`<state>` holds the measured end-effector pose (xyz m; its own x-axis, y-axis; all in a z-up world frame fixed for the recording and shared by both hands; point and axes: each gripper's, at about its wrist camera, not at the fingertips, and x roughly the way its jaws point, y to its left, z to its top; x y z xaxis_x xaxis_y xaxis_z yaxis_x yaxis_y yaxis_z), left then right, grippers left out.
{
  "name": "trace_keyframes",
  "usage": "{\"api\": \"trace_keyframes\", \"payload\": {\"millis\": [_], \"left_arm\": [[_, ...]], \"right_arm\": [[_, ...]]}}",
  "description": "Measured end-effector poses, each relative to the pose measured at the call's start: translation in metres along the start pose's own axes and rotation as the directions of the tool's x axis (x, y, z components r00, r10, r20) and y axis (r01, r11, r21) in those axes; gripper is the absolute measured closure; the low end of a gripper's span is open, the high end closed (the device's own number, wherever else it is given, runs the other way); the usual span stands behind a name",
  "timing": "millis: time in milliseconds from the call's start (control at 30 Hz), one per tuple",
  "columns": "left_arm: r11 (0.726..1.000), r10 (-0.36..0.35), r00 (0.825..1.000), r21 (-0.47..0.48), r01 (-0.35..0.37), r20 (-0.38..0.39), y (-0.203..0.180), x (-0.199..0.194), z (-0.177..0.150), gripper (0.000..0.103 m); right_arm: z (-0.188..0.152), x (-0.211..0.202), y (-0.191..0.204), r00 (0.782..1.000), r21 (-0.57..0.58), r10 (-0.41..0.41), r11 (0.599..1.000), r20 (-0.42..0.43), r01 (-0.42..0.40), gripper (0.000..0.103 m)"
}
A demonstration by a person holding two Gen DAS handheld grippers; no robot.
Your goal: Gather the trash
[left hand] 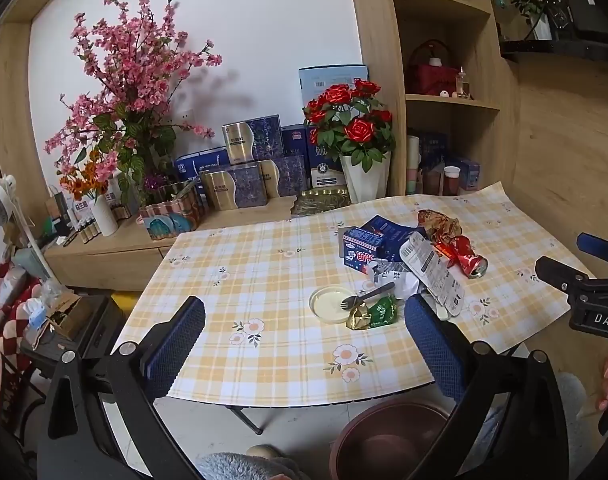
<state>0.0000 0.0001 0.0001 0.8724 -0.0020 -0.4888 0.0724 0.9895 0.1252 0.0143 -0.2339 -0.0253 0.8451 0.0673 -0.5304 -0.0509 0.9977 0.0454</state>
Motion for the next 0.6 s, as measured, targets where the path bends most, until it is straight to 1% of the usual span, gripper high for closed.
{"api": "trace_keyframes", "payload": {"millis": [600], "left_arm": [[1.0,0.0,1.0,0.0,0.0,0.003,0.0052,-0.0028,0.0039,0.005]], "right_arm": [[0.0008,-0.0025,0.0015,1.0,-0.002,-0.001,1.0,-0.004,0.001,0.006]]}}
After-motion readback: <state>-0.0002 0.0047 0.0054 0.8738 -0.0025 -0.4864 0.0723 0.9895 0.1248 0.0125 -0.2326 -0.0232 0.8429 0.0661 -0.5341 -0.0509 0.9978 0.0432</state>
